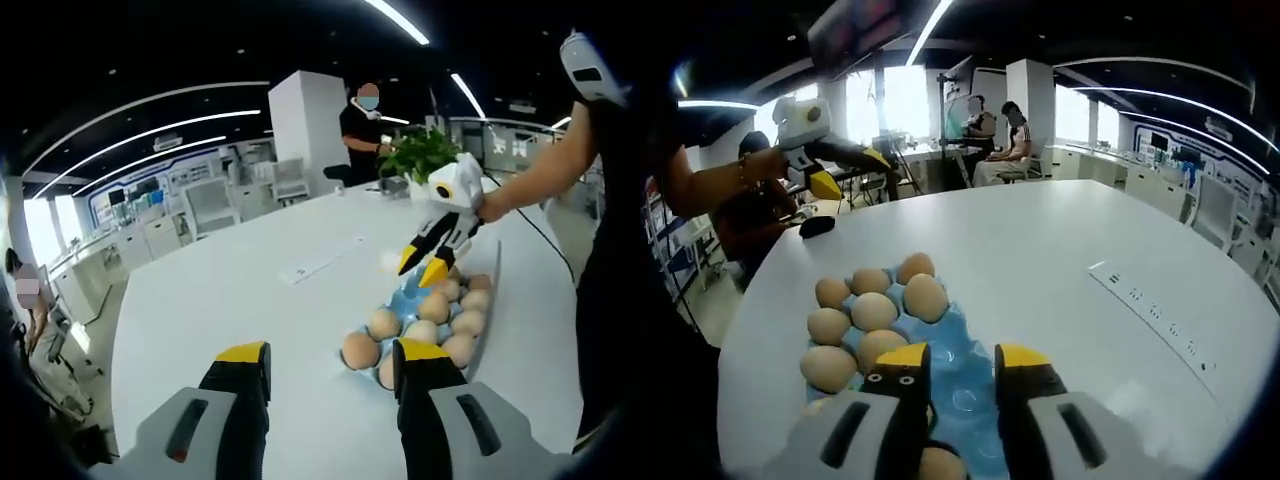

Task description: Place the egg into an empty slot of the egg tray after lifting it from the table, then release the egg inside the slot.

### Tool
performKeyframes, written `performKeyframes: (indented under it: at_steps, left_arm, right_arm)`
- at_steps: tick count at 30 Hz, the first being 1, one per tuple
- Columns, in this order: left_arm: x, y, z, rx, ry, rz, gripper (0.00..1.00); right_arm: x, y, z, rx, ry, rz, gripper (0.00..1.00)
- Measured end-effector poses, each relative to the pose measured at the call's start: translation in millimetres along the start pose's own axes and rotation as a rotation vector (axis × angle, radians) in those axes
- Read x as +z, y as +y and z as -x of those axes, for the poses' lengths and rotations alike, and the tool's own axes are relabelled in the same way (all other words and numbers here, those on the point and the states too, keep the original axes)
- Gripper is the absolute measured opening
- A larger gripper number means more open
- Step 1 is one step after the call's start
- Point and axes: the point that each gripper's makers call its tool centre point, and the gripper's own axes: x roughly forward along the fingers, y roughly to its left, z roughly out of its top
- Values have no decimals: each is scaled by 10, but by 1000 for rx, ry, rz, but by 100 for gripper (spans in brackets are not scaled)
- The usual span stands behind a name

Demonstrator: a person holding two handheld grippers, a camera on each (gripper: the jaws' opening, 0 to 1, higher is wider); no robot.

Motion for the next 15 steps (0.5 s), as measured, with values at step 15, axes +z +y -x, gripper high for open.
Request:
performKeyframes:
  at_steps: [15]
  left_arm:
    - [22,2,-20,-3,-3,-5,49]
  right_arm:
    - [-220,-238,410,-91,-13,-46,25]
